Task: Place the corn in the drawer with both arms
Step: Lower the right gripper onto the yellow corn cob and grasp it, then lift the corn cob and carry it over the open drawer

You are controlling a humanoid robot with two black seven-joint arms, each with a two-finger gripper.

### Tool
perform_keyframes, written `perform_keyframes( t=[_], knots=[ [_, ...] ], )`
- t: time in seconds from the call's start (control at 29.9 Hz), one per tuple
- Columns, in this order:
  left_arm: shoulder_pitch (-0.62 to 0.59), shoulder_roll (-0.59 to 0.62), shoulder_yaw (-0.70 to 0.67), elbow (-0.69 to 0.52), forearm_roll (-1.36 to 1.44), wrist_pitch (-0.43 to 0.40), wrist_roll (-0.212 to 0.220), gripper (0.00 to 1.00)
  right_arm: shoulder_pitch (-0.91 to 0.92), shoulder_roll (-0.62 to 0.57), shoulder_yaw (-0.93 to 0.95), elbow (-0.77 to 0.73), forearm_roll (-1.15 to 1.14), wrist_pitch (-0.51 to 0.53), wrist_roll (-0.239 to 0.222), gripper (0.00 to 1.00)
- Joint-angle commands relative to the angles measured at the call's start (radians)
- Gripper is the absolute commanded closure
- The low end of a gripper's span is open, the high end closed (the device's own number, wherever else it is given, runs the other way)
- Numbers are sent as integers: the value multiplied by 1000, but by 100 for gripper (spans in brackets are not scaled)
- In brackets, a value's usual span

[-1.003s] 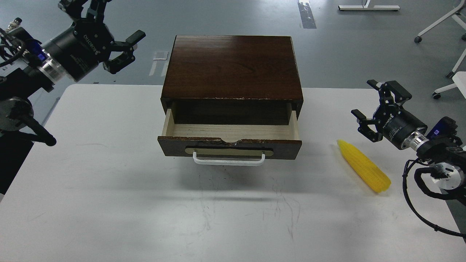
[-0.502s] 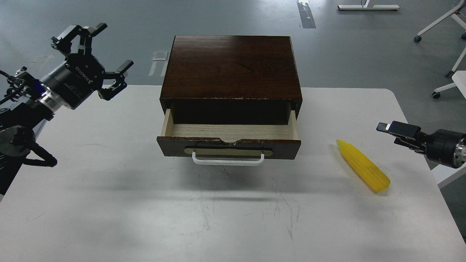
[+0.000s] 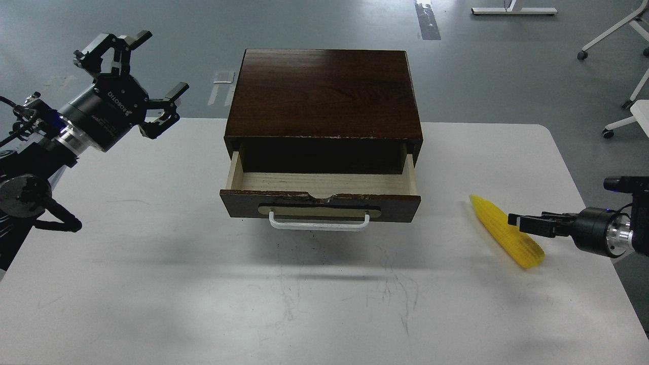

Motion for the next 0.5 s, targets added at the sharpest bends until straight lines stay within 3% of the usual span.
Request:
perform_keyframes(
  t=[0.0, 0.1, 0.17, 0.23, 0.4, 0.47],
  knots=[
    [1, -1, -1, 0, 0, 0, 0, 2, 0, 34, -8, 4, -1, -1, 0, 0],
    [1, -1, -1, 0, 0, 0, 0, 2, 5, 39, -40, 2, -1, -1, 0, 4],
    [1, 0, -1, 0, 0, 0, 0, 2, 20, 37, -72, 2, -1, -4, 0, 13],
    [1, -1, -1, 0, 2, 0, 0, 2, 40, 37, -111, 4, -3, -8, 0, 54],
    [10, -3, -1, 0, 2, 0, 0, 2, 56, 28, -129, 8, -11, -19, 0, 98],
    [10, 0, -1, 0, 2, 0, 0, 2, 66, 21, -131, 13, -15, -19, 0, 100]
  ],
)
